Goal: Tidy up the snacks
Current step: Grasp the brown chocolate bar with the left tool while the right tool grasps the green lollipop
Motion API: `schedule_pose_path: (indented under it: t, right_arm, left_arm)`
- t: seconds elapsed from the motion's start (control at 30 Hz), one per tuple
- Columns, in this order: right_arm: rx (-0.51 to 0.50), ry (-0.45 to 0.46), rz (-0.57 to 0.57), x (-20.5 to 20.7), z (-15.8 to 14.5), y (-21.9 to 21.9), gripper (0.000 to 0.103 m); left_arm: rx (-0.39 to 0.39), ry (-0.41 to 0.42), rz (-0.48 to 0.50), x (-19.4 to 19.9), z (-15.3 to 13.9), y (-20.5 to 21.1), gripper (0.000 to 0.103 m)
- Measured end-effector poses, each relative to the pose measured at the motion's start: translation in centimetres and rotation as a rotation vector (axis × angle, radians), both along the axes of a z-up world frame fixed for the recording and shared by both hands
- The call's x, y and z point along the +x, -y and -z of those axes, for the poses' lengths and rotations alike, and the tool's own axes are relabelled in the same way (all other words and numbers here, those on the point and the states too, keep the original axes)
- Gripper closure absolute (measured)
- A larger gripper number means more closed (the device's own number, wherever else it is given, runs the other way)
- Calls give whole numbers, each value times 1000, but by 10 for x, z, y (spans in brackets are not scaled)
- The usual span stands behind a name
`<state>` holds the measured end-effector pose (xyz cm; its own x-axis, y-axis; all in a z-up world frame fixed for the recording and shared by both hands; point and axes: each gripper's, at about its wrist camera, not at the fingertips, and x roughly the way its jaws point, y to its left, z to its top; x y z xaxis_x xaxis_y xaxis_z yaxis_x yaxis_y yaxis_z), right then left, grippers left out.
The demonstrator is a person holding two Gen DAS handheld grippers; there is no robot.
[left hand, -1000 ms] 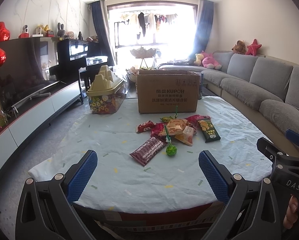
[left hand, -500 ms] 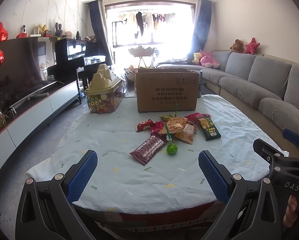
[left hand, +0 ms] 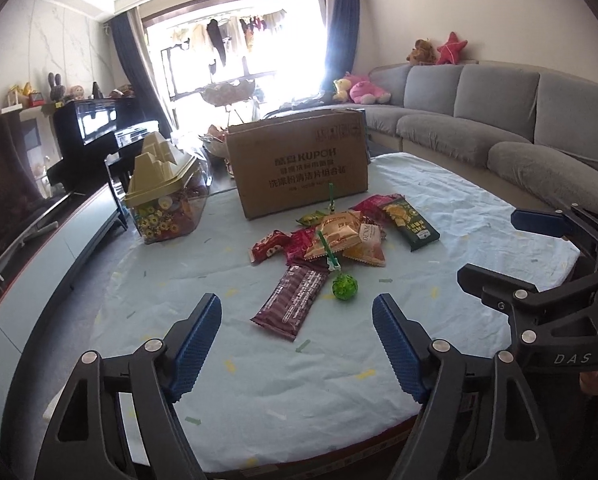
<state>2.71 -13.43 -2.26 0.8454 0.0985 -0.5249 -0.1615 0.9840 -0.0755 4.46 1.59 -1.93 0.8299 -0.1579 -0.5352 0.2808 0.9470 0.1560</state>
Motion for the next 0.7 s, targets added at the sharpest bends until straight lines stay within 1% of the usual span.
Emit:
schedule_pose_path:
  t: [0.07, 0.13, 0.23, 0.3, 0.43, 0.47, 0.57, 0.7]
  right_arm:
    - [0, -19, -14, 8, 5, -4, 12]
    - [-12, -33, -28, 18, 9, -9, 16]
    - [-24, -59, -67, 34, 17, -19, 23]
    - [-33, -82, -93, 45, 22, -27, 29]
    - [-29, -137, -144, 62, 32, -40, 37]
    - [-27, -150, -154, 66, 34, -42, 39]
    - [-1, -194, -187, 77, 40, -47, 44]
    - [10, -224, -203, 87, 46, -52, 48]
  left_arm:
    - [14, -5, 22, 9, 3, -2, 29]
    - [12, -19, 48, 20, 5, -5, 32]
    - [32, -41, 82, 38, 11, -8, 38]
    - [39, -65, 102, 48, 17, -10, 41]
    - [47, -116, 151, 64, 30, -12, 46]
    - [50, -125, 162, 67, 33, -13, 49]
    - [33, -168, 195, 76, 40, -15, 49]
    - [33, -196, 231, 84, 48, -17, 50]
